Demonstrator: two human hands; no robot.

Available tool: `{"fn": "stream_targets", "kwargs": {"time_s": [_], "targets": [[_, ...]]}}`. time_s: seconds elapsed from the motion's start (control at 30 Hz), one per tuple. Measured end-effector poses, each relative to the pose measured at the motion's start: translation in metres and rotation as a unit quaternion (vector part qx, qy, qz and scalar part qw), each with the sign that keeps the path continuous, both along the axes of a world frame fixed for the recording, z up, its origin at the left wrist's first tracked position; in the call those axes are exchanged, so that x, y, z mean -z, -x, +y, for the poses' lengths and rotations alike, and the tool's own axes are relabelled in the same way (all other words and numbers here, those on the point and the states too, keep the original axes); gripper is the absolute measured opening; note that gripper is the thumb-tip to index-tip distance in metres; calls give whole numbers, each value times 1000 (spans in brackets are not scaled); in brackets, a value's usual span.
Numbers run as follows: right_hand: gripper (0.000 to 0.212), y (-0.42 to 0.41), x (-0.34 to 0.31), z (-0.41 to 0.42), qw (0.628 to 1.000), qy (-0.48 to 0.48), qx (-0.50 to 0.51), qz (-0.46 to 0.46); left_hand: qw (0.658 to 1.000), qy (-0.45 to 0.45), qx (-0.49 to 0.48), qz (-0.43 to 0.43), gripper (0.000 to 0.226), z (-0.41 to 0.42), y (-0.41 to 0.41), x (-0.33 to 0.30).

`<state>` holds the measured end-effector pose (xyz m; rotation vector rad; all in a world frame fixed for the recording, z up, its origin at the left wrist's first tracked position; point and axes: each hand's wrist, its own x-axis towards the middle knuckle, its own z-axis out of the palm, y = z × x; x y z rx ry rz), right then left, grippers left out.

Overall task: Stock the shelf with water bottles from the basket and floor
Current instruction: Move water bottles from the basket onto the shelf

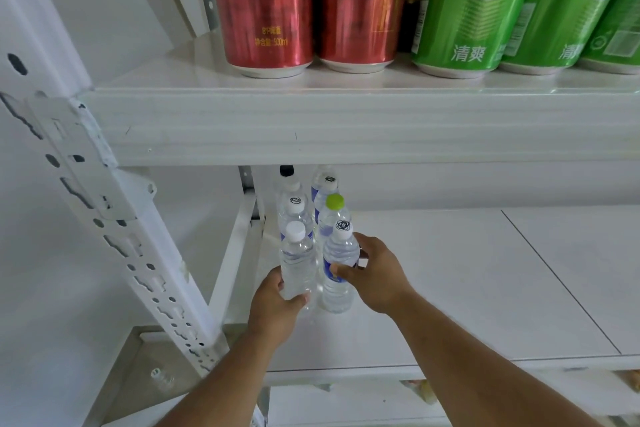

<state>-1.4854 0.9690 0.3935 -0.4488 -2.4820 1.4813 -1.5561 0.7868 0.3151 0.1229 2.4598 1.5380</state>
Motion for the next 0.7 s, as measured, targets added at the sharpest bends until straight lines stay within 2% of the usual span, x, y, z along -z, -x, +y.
{"fn": "stream_targets", "kwargs": {"time_s": [0.27,0.47,0.57,0.63,0.7], "targets": [[48,-1,6,0,1000,16,-17,12,1000,17,7,9,56,3,-2,-1],[33,-9,0,-4,1000,16,-23,11,1000,20,16,-18,63,-2,-5,-2],[32,-16,0,-5,1000,7,-18,-1,999,19,33,-19,64,-6,-10,-4],[37,-22,2,-7,1000,-3,0,-24,999,29,38,-15,59,-7,-18,-9],[53,-30,1,-11,998,-19,17,-66,998,45,46,-1,56,-9,-28,-16]]}}
